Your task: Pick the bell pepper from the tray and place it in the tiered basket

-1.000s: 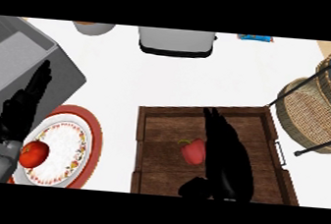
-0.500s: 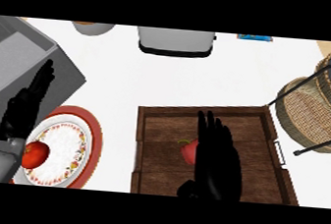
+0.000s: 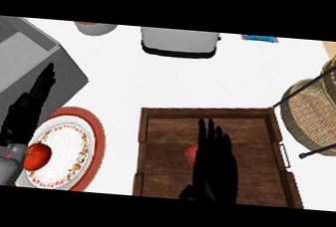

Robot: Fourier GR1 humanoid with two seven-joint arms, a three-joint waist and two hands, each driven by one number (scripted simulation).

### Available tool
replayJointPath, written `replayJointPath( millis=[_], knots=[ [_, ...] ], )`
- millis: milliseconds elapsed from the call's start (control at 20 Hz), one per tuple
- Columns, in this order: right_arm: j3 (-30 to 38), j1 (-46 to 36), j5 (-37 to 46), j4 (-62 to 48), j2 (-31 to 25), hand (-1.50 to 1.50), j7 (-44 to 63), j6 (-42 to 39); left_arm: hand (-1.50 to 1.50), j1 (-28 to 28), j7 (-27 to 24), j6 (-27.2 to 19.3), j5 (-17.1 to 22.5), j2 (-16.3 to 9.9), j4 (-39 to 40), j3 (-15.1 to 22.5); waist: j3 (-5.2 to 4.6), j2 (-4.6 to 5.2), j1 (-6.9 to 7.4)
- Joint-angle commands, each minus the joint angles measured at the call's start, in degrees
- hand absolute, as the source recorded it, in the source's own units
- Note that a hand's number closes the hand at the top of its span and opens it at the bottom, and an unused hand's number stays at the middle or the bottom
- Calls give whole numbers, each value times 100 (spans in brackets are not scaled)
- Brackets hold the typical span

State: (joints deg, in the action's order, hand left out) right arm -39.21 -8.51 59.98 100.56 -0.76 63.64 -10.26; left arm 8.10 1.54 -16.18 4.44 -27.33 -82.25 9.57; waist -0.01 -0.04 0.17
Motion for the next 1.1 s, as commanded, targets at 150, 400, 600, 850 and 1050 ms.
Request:
replayJointPath(
  millis=[150, 400, 600, 850, 1050],
  knots=[
    [16, -260, -209, -389, 71, -150, 784, 191, 0, 510, 52, 112, -178, 237, 527, -208, -1, 15, -28],
    [509, -131, -160, -422, 71, -150, 310, -116, 0, -10, 409, 253, -266, 137, -351, -261, 2, -4, 0],
    [504, -174, -384, -830, 72, -150, 95, 188, 0, -5, -239, 477, -269, 254, 187, -549, 1, 3, -6],
    [724, -373, -505, -1279, 73, -150, -167, 250, 0, -45, -98, 412, -608, 515, 127, -450, 1, 3, -11],
    [215, -1131, -1207, -2002, 74, -150, 392, 878, 0, 245, 364, 505, -704, 507, -84, -522, 2, 10, 27]
  ],
)
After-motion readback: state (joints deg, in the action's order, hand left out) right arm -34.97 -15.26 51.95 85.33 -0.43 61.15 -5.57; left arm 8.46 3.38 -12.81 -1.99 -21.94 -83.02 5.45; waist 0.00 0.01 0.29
